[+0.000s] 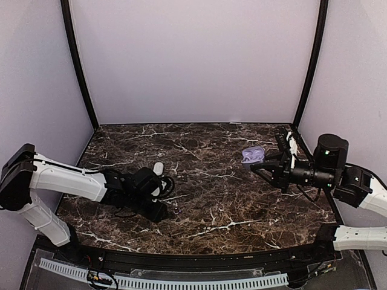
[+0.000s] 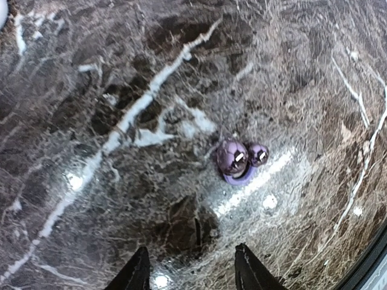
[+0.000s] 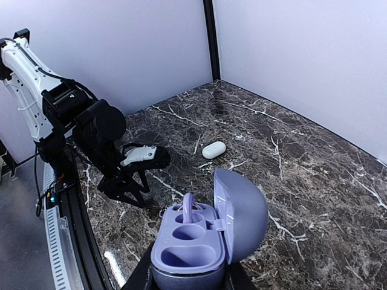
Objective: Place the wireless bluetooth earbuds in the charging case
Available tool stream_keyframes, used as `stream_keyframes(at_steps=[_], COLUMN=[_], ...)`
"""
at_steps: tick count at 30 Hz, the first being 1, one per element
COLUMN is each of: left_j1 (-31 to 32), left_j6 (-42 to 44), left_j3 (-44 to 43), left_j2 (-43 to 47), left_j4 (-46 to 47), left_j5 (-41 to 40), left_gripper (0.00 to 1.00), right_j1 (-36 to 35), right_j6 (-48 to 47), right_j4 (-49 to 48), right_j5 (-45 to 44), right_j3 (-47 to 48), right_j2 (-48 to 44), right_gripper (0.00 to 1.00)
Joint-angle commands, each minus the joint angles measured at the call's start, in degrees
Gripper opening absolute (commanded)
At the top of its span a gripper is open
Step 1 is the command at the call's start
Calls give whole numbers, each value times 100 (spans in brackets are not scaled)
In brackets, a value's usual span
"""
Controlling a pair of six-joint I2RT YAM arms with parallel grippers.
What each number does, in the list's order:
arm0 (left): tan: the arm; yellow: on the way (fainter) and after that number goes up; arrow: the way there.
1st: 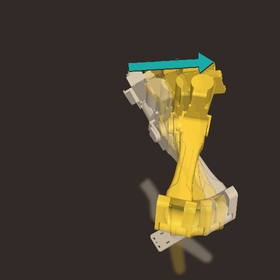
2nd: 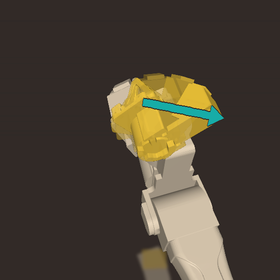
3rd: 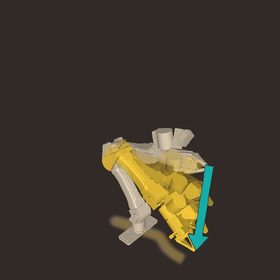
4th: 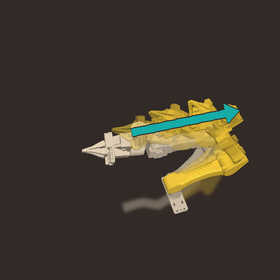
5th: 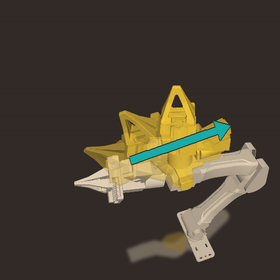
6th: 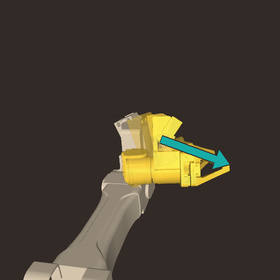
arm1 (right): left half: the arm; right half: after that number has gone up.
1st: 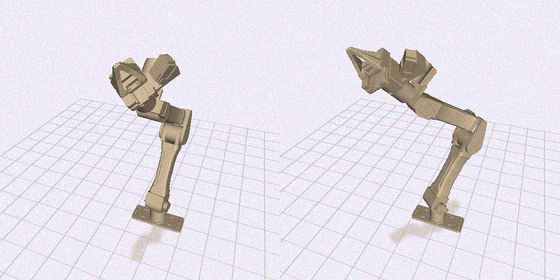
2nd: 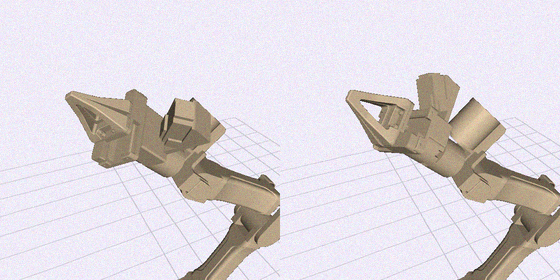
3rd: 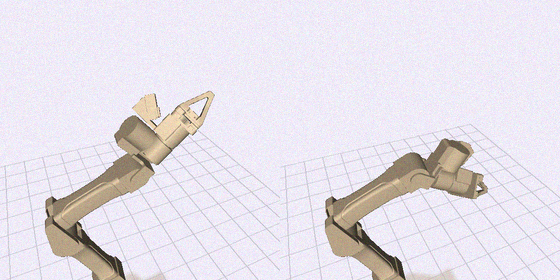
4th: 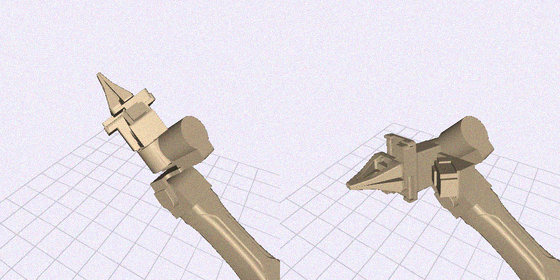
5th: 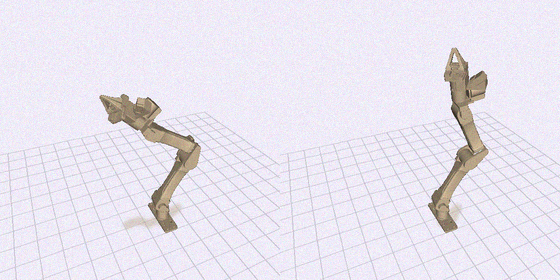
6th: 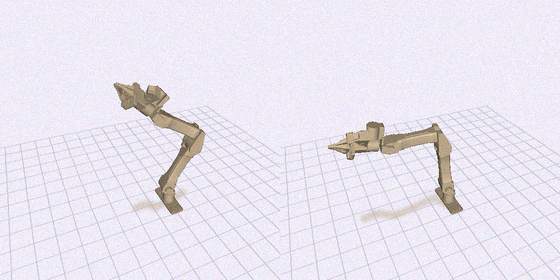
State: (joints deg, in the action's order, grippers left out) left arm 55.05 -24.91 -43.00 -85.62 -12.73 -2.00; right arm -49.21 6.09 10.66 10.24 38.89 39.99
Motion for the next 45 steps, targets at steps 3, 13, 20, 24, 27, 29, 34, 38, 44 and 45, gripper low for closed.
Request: stream_keyframes(at_steps=[3, 13, 20, 24, 27, 29, 34, 38, 44, 45], left_j1=[176, 172, 8, -202, -323, -339, -389, -325, 280, 292], left_j6=[-330, -60, 168, 234, 348, 573, 661, -526, -2157, -2286], left_j3=[-24, -713, -1184, -1111, -971, -1024, -1074, -692, -19, 9], left_j2=[-274, -1114, -1387, -1123, -886, -903, -771, -272, 179, 165], left_j4=[40, 141, 103, 199, 452, 398, 134, 434, 1003, 1024], left_j5=[-110, -475, -767, -751, -616, -659, -954, -305, -235, -249], left_gripper=[45, 45, 45, 45, 45, 45, 45, 38, 24, 23], right_j1=[43, 43, 43, 43, 44, 43, 49, 48, 44, 50], right_j6=[-20, -37, -45, -30, -24, -20, -35, -37, -20, -20], right_j4=[-270, -225, -187, -183, -224, -256, -234, -209, -269, -266], right_j5=[155, 70, 66, 56, 81, 106, 103, 50, 98, 107], right_j3=[90, 83, 83, 60, 32, 30, 65, 74, 48, 60], right_j2=[-51, -92, -122, -157, -156, -122, -113, -135, -90, -75], right_gripper=[0, 0, 0, 0, 0, 0, 0, 0, 0, 0])
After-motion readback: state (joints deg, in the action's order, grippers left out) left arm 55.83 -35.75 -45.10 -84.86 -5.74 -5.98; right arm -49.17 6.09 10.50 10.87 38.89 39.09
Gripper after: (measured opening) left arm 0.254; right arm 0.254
